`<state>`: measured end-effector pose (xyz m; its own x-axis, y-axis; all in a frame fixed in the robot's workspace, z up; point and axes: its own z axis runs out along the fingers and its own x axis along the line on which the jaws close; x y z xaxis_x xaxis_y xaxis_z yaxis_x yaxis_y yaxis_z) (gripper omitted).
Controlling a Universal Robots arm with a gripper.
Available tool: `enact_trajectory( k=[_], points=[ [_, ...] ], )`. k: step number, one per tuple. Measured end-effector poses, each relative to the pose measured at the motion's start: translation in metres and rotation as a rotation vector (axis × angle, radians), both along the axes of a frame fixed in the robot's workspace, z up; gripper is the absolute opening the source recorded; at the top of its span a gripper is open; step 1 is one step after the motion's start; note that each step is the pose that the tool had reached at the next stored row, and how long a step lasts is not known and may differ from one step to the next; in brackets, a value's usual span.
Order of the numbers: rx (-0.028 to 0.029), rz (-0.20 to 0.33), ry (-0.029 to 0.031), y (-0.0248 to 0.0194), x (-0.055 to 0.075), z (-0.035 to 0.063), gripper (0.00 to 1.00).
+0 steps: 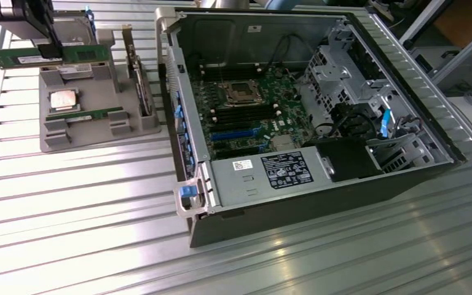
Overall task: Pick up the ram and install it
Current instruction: 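Pick up the ram and move it above insertion slot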
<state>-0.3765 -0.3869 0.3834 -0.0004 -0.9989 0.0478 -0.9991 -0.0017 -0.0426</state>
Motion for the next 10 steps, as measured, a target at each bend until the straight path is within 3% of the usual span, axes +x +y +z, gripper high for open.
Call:
enact_trajectory(
  k=[10],
  points=[
    [0.0,0.0,-0.0001,0.0,0.0,0.005,0.13]
  ],
)
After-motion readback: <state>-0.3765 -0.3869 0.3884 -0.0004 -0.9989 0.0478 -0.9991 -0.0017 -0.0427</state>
